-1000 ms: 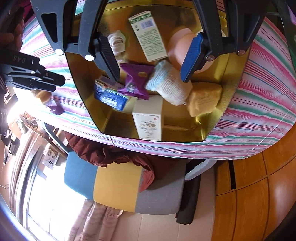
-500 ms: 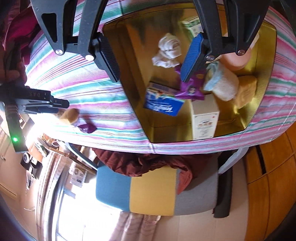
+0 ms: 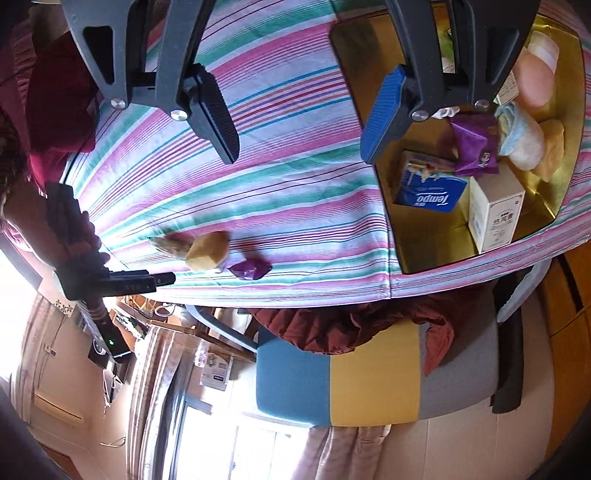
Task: Organize objects
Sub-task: 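Grasp the wrapped granola bar with the right tool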
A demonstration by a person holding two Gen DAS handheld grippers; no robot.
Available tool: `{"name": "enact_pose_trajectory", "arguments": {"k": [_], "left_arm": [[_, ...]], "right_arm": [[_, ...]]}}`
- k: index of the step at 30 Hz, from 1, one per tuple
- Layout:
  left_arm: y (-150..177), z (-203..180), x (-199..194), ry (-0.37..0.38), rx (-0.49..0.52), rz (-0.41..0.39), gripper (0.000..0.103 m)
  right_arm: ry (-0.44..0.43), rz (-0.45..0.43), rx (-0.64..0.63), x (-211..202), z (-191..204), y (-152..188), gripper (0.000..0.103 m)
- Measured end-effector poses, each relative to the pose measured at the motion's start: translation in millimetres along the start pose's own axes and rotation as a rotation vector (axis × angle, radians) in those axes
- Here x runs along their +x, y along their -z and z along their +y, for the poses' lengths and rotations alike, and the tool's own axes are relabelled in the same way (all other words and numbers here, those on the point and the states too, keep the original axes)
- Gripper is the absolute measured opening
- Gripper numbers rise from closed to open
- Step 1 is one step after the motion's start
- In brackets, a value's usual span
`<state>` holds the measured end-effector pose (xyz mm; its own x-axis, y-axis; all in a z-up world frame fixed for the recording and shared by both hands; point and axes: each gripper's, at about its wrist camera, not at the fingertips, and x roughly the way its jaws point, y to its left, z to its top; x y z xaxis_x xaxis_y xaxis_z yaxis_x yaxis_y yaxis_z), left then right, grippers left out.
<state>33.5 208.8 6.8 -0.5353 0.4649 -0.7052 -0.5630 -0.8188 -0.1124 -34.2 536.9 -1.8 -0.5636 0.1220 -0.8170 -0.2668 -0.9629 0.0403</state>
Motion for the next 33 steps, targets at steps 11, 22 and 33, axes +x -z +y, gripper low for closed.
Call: {"name": "enact_pose_trajectory", "arguments": {"k": [11,22,33], "left_arm": [[0,-47,23,0.054,0.116,0.053,0.069],[-9,-59,42,0.066,0.093,0.078,0.069],[-34,-55,53,0.035,0.027,0.069,0.069]], "right_arm": [[-0.041,0.047,0.102,65,-45,-10,0.073],[-0.232,0.160,0.072,62,-27,8,0.075],[-0.086,0.231,-0.062,78,-10,17,0.039]]}}
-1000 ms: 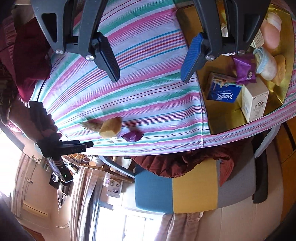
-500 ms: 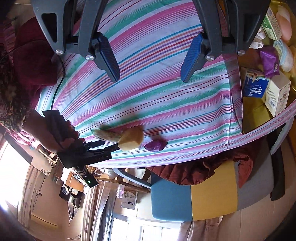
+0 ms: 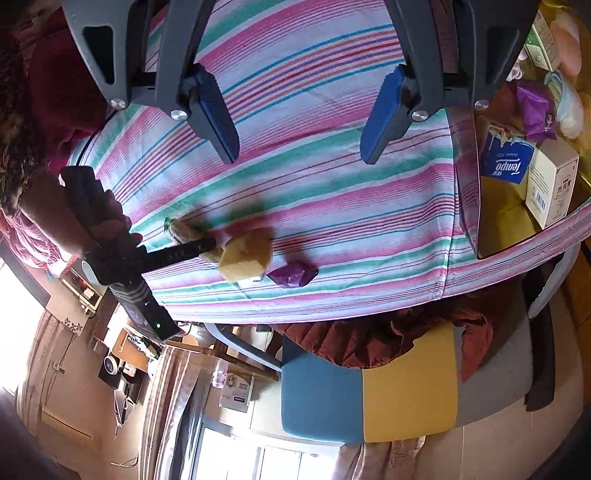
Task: Organize objects
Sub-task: 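Grasp the wrapped granola bar with the right tool, then lift the granola bar with the right tool while the left tool grasps the yellow sponge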
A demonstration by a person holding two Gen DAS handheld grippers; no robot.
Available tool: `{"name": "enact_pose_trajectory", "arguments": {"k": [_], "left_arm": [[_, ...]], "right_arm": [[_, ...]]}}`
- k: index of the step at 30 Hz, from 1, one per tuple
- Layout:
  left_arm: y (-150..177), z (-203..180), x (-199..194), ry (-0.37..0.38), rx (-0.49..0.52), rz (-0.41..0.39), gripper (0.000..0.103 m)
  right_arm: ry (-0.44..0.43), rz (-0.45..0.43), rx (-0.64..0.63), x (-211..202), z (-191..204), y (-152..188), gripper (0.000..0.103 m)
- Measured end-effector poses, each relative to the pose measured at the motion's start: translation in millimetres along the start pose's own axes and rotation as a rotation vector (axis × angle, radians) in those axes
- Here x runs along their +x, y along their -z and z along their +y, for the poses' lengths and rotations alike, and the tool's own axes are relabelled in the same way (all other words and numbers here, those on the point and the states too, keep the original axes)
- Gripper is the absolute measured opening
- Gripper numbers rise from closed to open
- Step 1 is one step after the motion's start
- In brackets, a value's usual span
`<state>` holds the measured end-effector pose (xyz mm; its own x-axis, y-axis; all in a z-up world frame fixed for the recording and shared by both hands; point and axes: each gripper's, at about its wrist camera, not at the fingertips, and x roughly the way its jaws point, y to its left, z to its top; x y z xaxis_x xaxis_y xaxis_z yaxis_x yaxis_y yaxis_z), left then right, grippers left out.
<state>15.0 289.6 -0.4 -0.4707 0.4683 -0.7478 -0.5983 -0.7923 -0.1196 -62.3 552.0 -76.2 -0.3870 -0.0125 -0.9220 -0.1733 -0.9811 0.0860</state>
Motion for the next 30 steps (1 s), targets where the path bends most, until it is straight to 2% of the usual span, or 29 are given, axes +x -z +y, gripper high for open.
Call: {"name": "enact_pose_trajectory", "arguments": {"k": [3,9,14,17,19,22,25,28,30], "left_arm": [[-15,-6,7,0.000,-0.011,-0.012,0.069],[-50,-27,32,-0.009,-0.004,-0.028,0.069],[-85,-49,63,0.013,0.005,-0.033,0.069],[-108,-58,88,-0.010,0.010,-0.031,0.069],[-115,-61,109,-0.059,0.029,-0.006,0.069],[-104,-58,141,-0.112,0.065,0.085,0.069],[-84,-50,140,-0.011,0.033,0.085,0.072],[-62,-51,132,0.012,0.052,0.113,0.074],[-48,-56,128,-0.017,0.085,0.123,0.074]], "right_arm": [[-0.005,0.002,0.025,-2,-3,1,0.038],[0.080,-0.038,0.117,-15,-26,1,0.037],[0.041,-0.027,0.229,-15,-52,2,0.037],[0.012,-0.028,0.268,-15,-61,1,0.037],[-0.004,-0.031,0.282,-15,-64,1,0.037],[-0.006,-0.025,0.281,-13,-64,1,0.037],[-0.022,-0.032,0.281,-20,-67,3,0.037],[-0.031,-0.042,0.287,-26,-73,6,0.037],[-0.032,-0.044,0.291,-27,-75,7,0.037]]}}
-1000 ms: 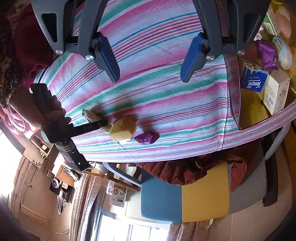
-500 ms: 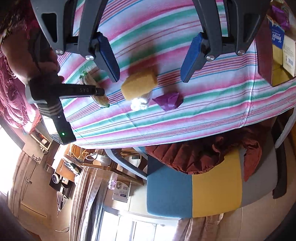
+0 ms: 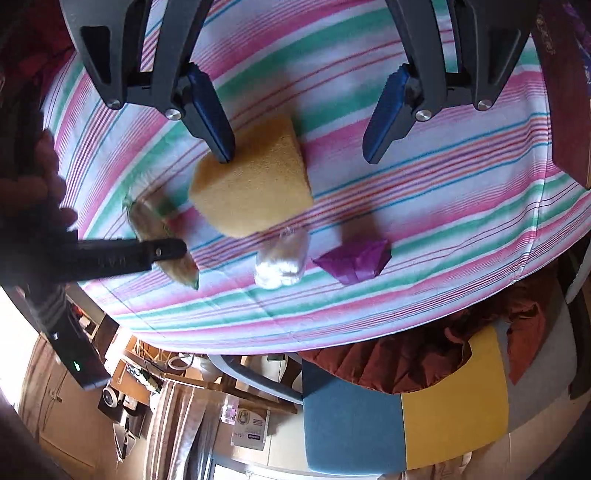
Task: Organize objects
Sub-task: 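Lift the granola bar with the right tool while the left tool grasps the yellow sponge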
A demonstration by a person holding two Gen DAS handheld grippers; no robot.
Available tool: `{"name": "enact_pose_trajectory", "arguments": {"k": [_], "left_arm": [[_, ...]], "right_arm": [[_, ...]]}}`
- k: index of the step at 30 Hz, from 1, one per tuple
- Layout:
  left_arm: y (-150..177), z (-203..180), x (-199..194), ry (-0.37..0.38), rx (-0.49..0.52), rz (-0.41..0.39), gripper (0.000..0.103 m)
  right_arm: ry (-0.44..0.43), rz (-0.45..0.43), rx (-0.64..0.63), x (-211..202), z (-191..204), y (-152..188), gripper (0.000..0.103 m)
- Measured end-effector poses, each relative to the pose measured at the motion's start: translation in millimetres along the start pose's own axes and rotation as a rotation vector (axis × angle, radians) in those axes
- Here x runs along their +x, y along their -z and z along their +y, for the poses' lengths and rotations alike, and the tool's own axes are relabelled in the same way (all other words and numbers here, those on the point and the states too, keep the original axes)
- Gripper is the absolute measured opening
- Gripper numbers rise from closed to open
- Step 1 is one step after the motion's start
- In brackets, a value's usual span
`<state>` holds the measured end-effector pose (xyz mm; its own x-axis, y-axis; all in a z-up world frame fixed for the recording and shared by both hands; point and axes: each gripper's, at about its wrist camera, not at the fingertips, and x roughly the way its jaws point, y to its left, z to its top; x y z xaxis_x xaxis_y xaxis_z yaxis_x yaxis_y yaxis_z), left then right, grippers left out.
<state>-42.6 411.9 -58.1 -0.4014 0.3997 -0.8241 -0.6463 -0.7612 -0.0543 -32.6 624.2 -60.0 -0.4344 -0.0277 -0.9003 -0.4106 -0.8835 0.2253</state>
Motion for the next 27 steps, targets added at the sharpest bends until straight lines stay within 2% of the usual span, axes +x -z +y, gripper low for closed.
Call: {"name": "enact_pose_trajectory", "arguments": {"k": [2,4,6,9,14,16,21,24,27], "left_arm": [[9,-2,-6,-0.003,-0.009,-0.011,0.073],[12,-1,-16,0.033,-0.035,-0.055,0.073],[7,-4,-25,0.063,-0.045,-0.108,0.073],[-6,-13,-28,0.077,-0.030,-0.139,0.073],[-22,-30,0,0.073,-0.019,-0.052,0.073],[-22,-36,11,0.038,0.002,-0.028,0.073],[-12,-40,25,-0.008,0.089,-0.018,0.072],[-4,-31,26,0.037,0.058,-0.034,0.064],[0,-31,17,0.037,0.056,-0.059,0.062]], "right_arm": [[-0.003,-0.003,0.005,1,5,1,0.037],[-0.005,-0.008,0.008,1,8,1,0.037],[-0.010,-0.011,0.011,1,8,1,0.037],[-0.012,-0.009,0.015,0,6,1,0.038],[-0.019,-0.009,0.021,0,4,0,0.038],[-0.022,-0.007,0.018,1,5,-1,0.037],[-0.029,-0.005,0.001,4,9,-2,0.038],[-0.028,-0.007,-0.006,4,11,-2,0.038],[-0.032,-0.013,-0.007,5,12,-3,0.038]]}}
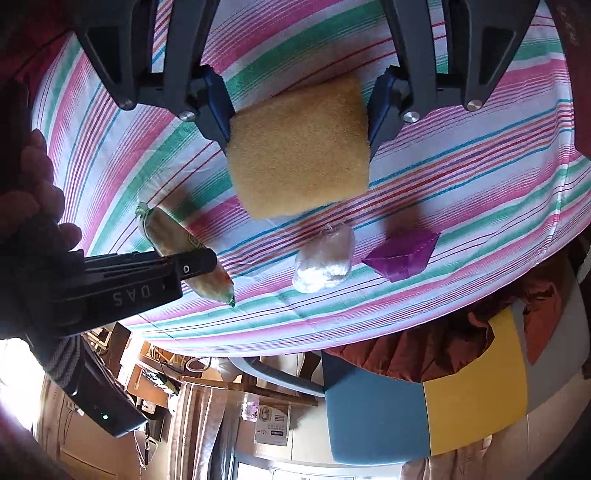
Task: Organize objects
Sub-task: 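Lift the granola bar with the right tool while the left tool grasps the yellow sponge, then carry the yellow sponge into the gold tray and open the left tool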
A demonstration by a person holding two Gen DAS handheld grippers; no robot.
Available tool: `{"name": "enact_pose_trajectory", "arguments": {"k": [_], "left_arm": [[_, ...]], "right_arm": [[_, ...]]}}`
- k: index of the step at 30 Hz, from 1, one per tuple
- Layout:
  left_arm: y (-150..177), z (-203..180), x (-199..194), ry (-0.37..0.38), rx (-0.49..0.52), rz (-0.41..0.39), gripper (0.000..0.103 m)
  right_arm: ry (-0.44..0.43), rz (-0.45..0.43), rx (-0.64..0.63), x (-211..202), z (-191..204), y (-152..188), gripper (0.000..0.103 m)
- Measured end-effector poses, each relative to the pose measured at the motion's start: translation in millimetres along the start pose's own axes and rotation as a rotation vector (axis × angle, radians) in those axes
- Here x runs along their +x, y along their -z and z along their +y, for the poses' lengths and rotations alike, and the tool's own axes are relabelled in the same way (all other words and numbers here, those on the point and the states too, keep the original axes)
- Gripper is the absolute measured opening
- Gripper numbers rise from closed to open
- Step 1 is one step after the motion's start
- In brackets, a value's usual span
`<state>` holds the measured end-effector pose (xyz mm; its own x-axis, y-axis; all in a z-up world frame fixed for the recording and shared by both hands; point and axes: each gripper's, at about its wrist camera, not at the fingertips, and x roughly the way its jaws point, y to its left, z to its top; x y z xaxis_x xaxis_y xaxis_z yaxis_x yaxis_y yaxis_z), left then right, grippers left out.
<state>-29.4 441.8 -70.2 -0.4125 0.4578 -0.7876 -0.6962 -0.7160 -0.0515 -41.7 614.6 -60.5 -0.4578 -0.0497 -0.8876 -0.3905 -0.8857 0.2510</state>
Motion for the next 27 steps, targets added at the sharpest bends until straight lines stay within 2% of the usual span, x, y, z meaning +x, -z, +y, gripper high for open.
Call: {"name": "enact_pose_trajectory", "arguments": {"k": [2,4,9,17,23,27], "left_arm": [[4,-1,-10,0.022,0.011,-0.030,0.061],[9,-2,-21,0.014,0.028,-0.052,0.061],[30,3,-45,0.017,0.035,-0.056,0.061],[65,20,-88,0.018,-0.021,-0.051,0.061],[85,44,-130,0.001,-0.045,-0.088,0.061],[96,68,-155,-0.014,-0.095,-0.114,0.061]], "right_arm": [[0.001,-0.001,0.000,1,0,0,0.038],[-0.003,0.000,-0.002,2,1,-1,0.038],[-0.015,-0.003,-0.022,3,6,-1,0.038],[-0.023,-0.011,-0.047,1,10,0,0.038],[-0.006,-0.007,-0.052,3,11,1,0.038],[-0.004,-0.006,-0.050,4,9,1,0.038]]}}
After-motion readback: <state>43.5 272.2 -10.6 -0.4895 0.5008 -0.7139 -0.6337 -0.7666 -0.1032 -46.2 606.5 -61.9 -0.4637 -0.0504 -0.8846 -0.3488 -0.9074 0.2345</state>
